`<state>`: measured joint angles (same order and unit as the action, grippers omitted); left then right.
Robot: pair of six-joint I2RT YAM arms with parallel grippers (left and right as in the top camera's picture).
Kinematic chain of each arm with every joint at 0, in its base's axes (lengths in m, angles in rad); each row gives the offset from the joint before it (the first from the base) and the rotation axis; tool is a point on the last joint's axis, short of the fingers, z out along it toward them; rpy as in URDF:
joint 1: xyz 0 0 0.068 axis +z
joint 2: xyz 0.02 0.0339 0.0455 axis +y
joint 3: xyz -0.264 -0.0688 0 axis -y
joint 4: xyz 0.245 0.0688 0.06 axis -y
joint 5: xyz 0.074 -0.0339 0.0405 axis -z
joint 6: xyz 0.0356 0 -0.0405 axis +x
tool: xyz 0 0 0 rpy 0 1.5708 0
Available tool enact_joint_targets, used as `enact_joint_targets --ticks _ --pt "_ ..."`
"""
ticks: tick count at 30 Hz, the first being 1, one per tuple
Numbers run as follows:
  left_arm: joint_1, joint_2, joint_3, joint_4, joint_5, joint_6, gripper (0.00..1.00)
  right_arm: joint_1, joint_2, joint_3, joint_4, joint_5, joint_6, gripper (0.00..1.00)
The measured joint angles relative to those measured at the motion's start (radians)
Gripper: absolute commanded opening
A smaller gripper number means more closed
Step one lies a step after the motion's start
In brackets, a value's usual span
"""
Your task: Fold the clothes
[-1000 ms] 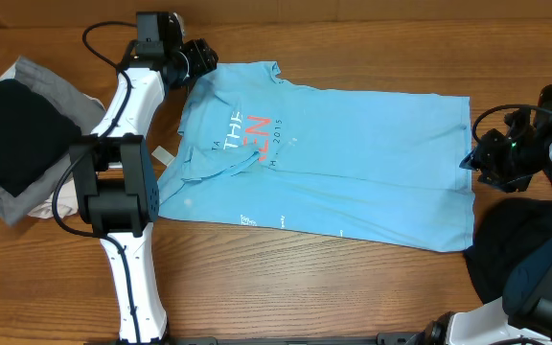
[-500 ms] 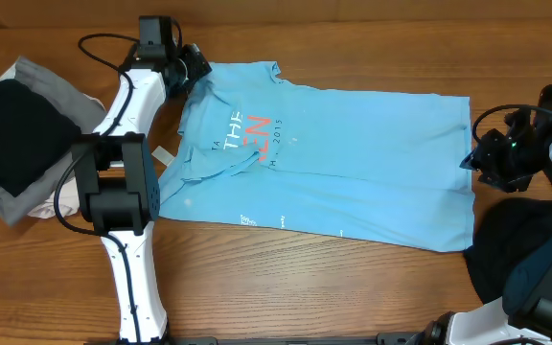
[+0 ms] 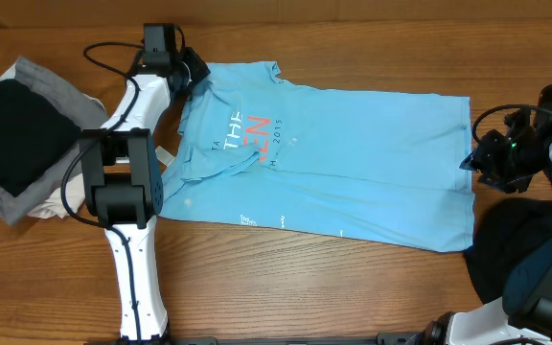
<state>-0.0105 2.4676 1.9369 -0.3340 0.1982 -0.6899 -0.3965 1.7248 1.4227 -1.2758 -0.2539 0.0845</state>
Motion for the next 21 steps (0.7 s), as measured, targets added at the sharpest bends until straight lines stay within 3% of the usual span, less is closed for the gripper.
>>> enact_joint_targets --ticks 6,15,21 --pt "0.000 0.000 0.000 0.007 0.018 -0.012 0.17 0.000 0.000 0.000 0.006 0.000 0.000 0.46" --pt "0.010 0.001 0.035 -0.016 0.087 0.019 0.14 0.000 0.000 0.000 0.058 0.000 0.000 0.43" --pt "0.011 0.001 0.069 -0.115 0.103 0.069 0.09 0.002 0.002 0.000 0.105 0.000 -0.007 0.26"
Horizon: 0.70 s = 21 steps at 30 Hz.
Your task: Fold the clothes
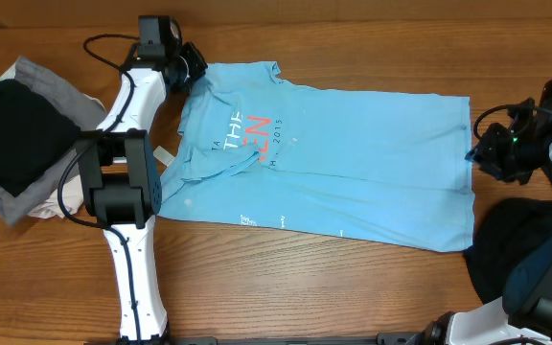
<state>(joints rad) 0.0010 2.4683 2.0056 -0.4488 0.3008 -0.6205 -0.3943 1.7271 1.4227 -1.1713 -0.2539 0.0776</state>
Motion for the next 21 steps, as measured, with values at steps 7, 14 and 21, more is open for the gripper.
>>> enact_joint_targets --ticks 7,14,21 --pt "0.000 0.000 0.004 -0.173 0.060 0.082 0.04 0.054 0.056 0.014 0.128 -0.002 -0.004 0.39" --pt "0.000 -0.014 0.010 -0.352 0.100 0.231 0.04 0.085 0.362 0.272 0.212 0.002 0.003 0.55" --pt "0.000 -0.023 0.011 -0.429 0.089 0.288 0.04 0.087 0.491 0.362 0.439 0.075 0.069 0.54"
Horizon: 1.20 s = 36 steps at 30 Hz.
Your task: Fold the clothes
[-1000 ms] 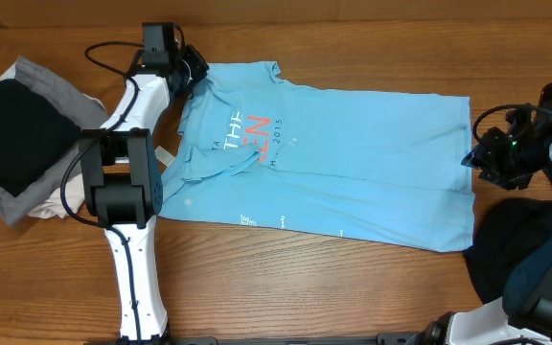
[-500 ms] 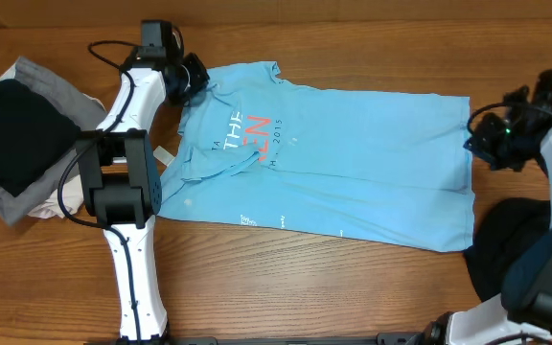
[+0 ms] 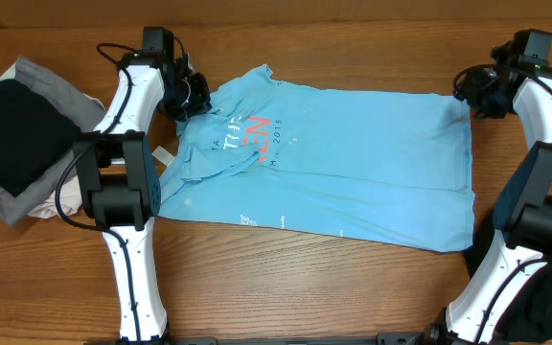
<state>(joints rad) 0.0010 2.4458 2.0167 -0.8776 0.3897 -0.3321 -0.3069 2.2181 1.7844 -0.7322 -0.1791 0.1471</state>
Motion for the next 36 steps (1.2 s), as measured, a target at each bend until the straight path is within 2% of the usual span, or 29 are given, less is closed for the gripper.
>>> enact_joint_targets --ticks 10,20,26,28,29,36 --pt "0.000 -0.001 0.000 -0.002 -0.005 0.019 0.04 0.001 0.111 0.003 0.126 0.056 0.040 0.54" --pt "0.000 -0.002 0.000 -0.002 -0.005 0.021 0.04 0.012 0.119 0.003 0.183 0.113 0.059 0.52" --pt "0.000 -0.002 0.000 -0.002 -0.007 0.022 0.04 0.037 0.133 0.011 0.162 0.143 0.063 0.24" --pt "0.000 -0.002 0.000 -0.002 -0.008 0.022 0.04 0.039 0.134 0.012 0.156 0.146 0.061 0.08" --pt "0.000 -0.002 0.000 -0.002 -0.008 0.022 0.04 0.039 0.134 0.013 0.147 0.151 0.060 0.04" --pt "0.001 -0.002 0.000 0.029 -0.012 0.022 0.04 0.029 0.135 0.034 0.079 0.158 0.106 0.04"
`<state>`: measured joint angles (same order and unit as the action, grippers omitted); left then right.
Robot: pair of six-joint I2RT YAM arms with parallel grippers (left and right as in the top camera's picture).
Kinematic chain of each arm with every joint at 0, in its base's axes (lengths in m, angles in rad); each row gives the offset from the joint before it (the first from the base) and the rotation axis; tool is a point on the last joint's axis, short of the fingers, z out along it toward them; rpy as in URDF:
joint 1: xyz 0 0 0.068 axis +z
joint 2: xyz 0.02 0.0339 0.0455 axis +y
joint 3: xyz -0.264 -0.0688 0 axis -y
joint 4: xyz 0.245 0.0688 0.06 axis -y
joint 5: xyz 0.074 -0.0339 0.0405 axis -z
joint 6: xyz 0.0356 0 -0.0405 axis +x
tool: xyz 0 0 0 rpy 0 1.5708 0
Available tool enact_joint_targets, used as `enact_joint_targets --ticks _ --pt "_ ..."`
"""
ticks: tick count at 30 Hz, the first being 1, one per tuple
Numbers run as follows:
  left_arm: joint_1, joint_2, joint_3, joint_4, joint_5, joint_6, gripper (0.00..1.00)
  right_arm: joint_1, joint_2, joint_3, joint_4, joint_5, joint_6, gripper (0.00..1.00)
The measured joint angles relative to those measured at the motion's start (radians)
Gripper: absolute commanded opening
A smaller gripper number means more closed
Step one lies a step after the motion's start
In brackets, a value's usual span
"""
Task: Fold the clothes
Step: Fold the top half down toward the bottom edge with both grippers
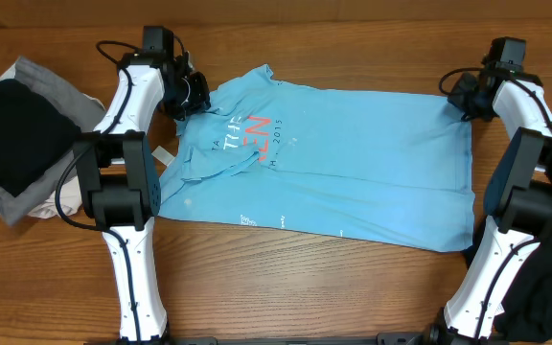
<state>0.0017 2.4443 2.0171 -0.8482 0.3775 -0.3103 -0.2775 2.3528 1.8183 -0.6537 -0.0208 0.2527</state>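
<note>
A light blue T-shirt with red and white lettering lies spread flat across the wooden table, its collar end to the left. My left gripper sits on the shirt's far left shoulder, where the cloth is bunched and drawn inward, so it looks shut on it. My right gripper is at the shirt's far right corner, touching the hem edge. From the overhead view its jaws are too small and dark to tell whether they are open or shut.
A pile of black, grey and white clothes lies at the left edge of the table. A black garment lies at the right front behind the right arm. Cables run along the far edge near both arms.
The right gripper has moved a little left and now touches the shirt's far right corner. The left gripper and the shirt look unchanged.
At first the left gripper hovered at the shirt's far left shoulder and the right gripper was beside the shirt's right edge. Later the left gripper was on the shoulder with the cloth pulled inward, and the right arm had swung to the far right corner, where it now touches.
</note>
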Motion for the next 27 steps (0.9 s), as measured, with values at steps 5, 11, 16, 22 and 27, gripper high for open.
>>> enact_joint_targets --ticks 5,11,16,22,27 --pt "0.008 0.000 0.061 0.003 -0.010 0.000 0.04 -0.025 0.017 0.072 -0.140 0.001 0.043 0.04" --pt "0.020 -0.040 0.167 -0.041 -0.013 0.000 0.04 -0.048 0.048 0.267 -0.376 0.002 0.063 0.04" --pt "0.020 -0.076 0.230 -0.165 -0.014 0.004 0.04 -0.048 0.048 0.454 -0.598 0.003 0.066 0.04" --pt "0.020 -0.076 0.265 -0.316 0.011 0.035 0.04 -0.049 0.048 0.554 -0.840 0.003 0.061 0.04" --pt "0.020 -0.089 0.282 -0.451 0.018 0.070 0.04 -0.050 0.048 0.558 -1.002 0.010 0.050 0.04"
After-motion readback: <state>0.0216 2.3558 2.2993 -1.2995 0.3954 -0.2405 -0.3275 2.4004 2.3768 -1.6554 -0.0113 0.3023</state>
